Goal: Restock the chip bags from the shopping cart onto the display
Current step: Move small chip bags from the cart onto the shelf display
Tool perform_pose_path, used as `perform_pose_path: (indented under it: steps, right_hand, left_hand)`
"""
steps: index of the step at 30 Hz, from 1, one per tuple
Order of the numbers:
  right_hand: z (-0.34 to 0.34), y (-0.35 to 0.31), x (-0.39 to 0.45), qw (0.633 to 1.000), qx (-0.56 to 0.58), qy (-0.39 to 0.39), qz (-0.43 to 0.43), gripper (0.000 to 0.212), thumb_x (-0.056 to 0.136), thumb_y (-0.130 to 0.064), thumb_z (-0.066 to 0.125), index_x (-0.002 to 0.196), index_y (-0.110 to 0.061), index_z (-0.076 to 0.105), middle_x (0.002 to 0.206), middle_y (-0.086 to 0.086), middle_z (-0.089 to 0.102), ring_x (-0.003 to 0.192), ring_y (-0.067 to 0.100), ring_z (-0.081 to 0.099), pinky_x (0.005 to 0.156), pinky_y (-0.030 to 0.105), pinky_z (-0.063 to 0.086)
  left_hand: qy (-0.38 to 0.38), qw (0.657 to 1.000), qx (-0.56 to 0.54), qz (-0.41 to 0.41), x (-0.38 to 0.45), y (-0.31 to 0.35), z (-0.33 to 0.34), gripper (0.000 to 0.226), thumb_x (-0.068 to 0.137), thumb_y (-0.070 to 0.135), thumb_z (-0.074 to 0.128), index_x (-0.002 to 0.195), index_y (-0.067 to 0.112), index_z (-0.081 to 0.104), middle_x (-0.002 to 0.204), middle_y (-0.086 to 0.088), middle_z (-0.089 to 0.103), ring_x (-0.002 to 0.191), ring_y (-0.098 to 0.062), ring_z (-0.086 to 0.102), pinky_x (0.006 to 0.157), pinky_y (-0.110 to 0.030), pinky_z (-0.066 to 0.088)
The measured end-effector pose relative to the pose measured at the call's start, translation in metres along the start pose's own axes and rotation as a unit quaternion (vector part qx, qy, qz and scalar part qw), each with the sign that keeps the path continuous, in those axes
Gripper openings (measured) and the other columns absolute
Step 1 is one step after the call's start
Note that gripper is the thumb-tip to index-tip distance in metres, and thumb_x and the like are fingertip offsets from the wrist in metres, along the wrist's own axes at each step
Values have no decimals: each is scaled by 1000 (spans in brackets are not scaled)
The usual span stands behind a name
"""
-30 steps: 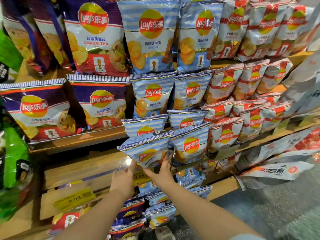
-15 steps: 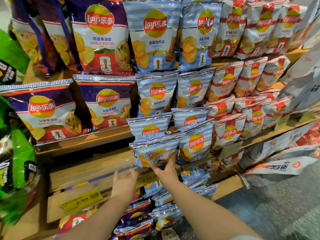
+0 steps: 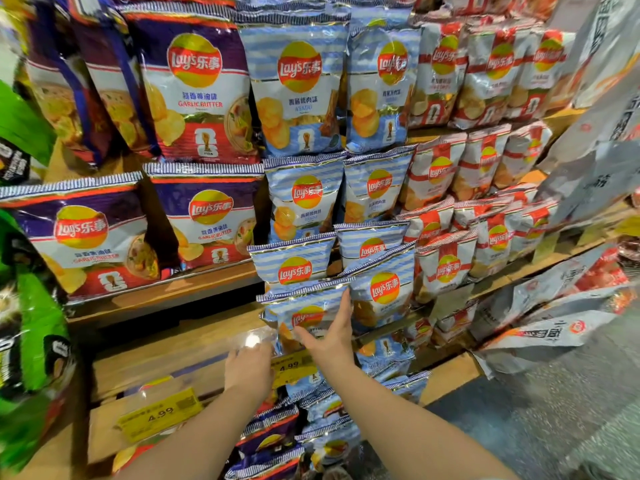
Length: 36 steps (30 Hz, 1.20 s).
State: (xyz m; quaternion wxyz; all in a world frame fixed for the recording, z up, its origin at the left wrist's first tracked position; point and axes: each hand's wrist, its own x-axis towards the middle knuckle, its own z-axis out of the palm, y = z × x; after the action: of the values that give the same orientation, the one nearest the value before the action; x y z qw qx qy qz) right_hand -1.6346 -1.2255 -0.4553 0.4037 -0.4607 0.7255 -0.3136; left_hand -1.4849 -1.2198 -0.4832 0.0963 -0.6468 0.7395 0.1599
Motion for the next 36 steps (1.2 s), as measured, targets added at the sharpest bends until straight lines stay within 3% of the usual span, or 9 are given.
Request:
perform_pose_path:
  steps: [10, 15, 18, 21, 24, 27, 30, 32, 36]
  right_hand:
    - [-13, -1, 2, 997, -56, -2, -47, 92, 91, -39, 61, 142, -43, -15, 159, -9, -12, 147, 19, 4, 109, 36, 32]
    - [-11, 4, -2, 979, -188, 2, -81, 94, 94, -44, 52, 134, -35, -32, 144, -14, -38, 145, 15, -16, 117, 35, 20]
    - [-10, 11, -4, 959, -254, -6, -122, 96, 95, -45, 49, 133, -32, -38, 140, -15, -45, 136, 6, -31, 120, 33, 2]
    - [-9, 17, -5, 943, -286, -14, -167, 100, 95, -44, 48, 126, -43, -48, 136, -22, -52, 133, 2, -37, 116, 26, -10]
    - [-12, 24, 0, 929, -293, 18, -225, 90, 92, -43, 44, 146, -29, -26, 154, -11, -30, 143, 8, -22, 117, 30, 1]
    - [-14, 19, 14, 922, -331, 11, -201, 74, 94, -47, 27, 152, -7, 3, 159, 5, -11, 145, 13, -17, 117, 39, 20]
    - [-21, 9, 19, 895, -404, -40, -185, 76, 90, -60, -10, 144, -7, -14, 149, 2, -26, 134, 13, -39, 120, 43, 8]
    - [-27, 3, 20, 893, -411, -84, -166, 65, 100, -50, 4, 144, -10, -23, 145, -1, -36, 130, 13, -39, 120, 36, -6]
    - [-35, -11, 23, 899, -388, -131, -154, 62, 105, -34, 21, 149, -14, -18, 152, -4, -30, 139, 13, -30, 119, 33, -7]
  left_hand:
    - [24, 999, -25, -26, 3, -1, 6, 14, 94, 29, 46, 106, 24, 51, 111, 3, 58, 107, -19, 52, 96, -32, 36]
    - [86, 995, -36, -28, -1, 5, 8, 55, 87, 39, 62, 134, 23, 41, 132, -1, 47, 124, -23, 46, 105, -37, 34]
    - [162, 983, -85, 5, -3, 6, 7, 77, 49, 33, 92, 113, 13, 54, 116, -15, 54, 109, -34, 52, 95, -49, 41]
    - [253, 959, -112, 60, -9, 9, 3, 79, 41, 25, 93, 104, 13, 46, 113, -14, 45, 110, -35, 42, 100, -51, 24]
    - [312, 934, -65, 160, -12, 18, -7, 71, 59, 28, 83, 118, 17, 45, 130, -10, 39, 139, -29, 21, 114, -48, 2]
    - [245, 956, 5, 164, 0, 25, -28, 78, 71, 33, 70, 139, 16, 37, 152, -4, 23, 147, -26, 1, 115, -51, -7]
    - [157, 971, 119, 138, 13, 29, -47, 86, 91, 48, 52, 149, 19, -5, 154, 0, -20, 143, -26, -22, 107, -53, -21]
    - [91, 978, 151, 110, 15, 29, -55, 75, 99, 50, 28, 139, 21, -29, 141, 1, -39, 140, -25, -29, 108, -53, -21]
    - [61, 984, 130, 105, 19, 24, -63, 73, 99, 50, 26, 137, 24, -31, 140, 2, -40, 143, -25, -23, 112, -53, -13]
